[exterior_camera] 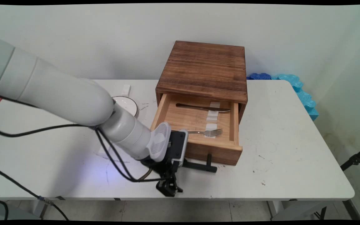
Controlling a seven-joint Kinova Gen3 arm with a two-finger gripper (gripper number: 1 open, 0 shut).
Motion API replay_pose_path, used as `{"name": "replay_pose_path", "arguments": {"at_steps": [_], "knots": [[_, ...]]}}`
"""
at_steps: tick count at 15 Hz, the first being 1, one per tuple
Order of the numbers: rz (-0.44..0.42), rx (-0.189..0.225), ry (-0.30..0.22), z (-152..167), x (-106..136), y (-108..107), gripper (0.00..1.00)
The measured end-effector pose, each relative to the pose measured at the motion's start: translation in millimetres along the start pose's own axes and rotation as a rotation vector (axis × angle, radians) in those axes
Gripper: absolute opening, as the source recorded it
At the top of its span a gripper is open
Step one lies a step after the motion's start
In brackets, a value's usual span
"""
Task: Open the drawer
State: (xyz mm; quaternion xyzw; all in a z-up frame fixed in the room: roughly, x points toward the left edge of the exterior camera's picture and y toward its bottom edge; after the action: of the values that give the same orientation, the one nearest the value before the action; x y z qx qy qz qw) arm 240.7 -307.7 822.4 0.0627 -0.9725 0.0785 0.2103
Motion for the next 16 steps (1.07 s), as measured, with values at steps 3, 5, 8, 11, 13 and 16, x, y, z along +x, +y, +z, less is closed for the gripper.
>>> {"name": "replay_pose_path", "arguments": {"at_steps": [3,5,8,11,13,16], "knots": [[0.005,-0.012,0.002,-3.3,-3.1,15.2,1.0],[0.008,-0.018,0.003,-5.0,-4.5,24.2,1.0],[0.012,-0.027,0.009,-8.2,-5.5,37.0,1.0],[0.015,-0.033,0.017,-10.9,-5.6,46.3,1.0],[0.018,-0.037,0.023,-13.0,-5.6,52.6,1.0],[0.019,-0.041,0.028,-15.1,-6.0,59.0,1.0]]}}
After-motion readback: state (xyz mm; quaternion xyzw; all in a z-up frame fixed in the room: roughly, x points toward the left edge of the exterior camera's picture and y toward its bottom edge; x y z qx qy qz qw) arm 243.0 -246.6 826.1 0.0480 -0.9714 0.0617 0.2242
